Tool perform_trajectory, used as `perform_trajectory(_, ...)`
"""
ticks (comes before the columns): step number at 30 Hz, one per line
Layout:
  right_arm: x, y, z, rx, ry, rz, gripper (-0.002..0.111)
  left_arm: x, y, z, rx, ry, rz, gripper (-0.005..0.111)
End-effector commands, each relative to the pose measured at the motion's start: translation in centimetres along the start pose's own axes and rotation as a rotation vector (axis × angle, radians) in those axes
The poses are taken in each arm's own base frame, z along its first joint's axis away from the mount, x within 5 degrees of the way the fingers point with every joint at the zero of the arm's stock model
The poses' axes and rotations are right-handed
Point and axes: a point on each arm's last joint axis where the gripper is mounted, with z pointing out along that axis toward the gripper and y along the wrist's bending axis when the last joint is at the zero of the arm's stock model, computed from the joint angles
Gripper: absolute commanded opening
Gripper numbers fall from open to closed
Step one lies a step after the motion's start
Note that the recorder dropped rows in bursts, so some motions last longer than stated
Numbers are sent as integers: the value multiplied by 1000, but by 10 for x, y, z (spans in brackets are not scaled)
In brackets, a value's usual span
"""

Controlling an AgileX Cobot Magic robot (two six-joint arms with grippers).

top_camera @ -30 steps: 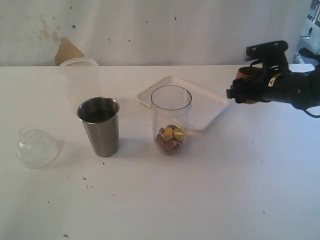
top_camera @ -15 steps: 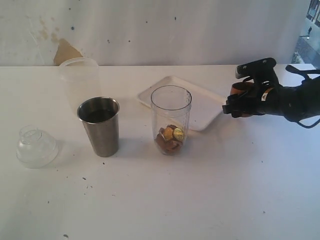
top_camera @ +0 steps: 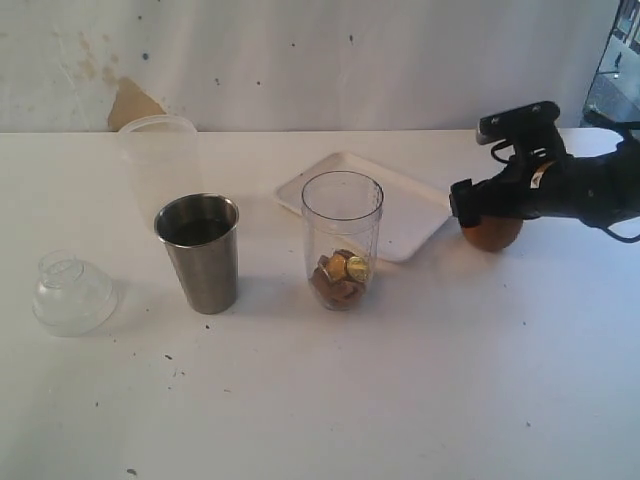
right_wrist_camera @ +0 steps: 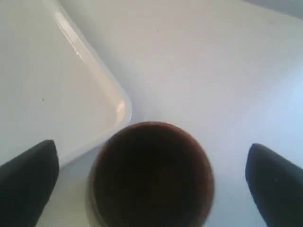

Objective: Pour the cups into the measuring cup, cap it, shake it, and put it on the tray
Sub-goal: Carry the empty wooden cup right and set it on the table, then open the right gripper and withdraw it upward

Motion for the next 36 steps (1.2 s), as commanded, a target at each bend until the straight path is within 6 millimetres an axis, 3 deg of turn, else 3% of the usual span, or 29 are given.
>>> perform_trajectory(1, -26, -5, -27, 20, -63, -7, 104, 1, 0, 0, 5, -4, -11, 1)
perform_trajectory(7, -58, -11, -77, 49, -131, 1, 103, 1, 0, 0, 5, -4, -11, 1)
perform_trajectory(9, -67, -9, -94, 49, -152, -5, 94, 1, 0, 0, 5, -4, -11, 1)
perform_trajectory(11, -74, -4, -110, 43, -164, -13, 76, 1, 0, 0, 5, -4, -11, 1)
perform_trajectory(16, -87, 2, -153, 31, -175, 18, 6, 1, 0, 0, 5, -4, -11, 1)
perform_trajectory(17, -88, 2, -162, 26, -177, 53, 0, 1, 0, 0, 5, -4, -11, 1)
perform_trajectory(19, -91, 2, -190, 10, -174, 119, 1, 1, 0, 0, 5, -4, -11, 1)
perform_trajectory(25, -82, 3, -245, -2, -169, 151, 1, 1, 0, 0, 5, -4, -11, 1)
perform_trajectory(26, -73, 6, -263, -18, -208, 175, 1, 1, 0, 0, 5, -4, -11, 1)
perform_trajectory(31, -48, 11, -307, -50, -318, 237, 1, 1, 0, 0, 5, -4, -11, 1)
perform_trajectory(35, -25, 15, -334, -58, -308, 232, 1, 1, 0, 0, 5, -4, -11, 1)
perform_trajectory(36, -16, 16, -350, -64, -302, 228, 1, 1, 0, 0, 5, -4, -11, 1)
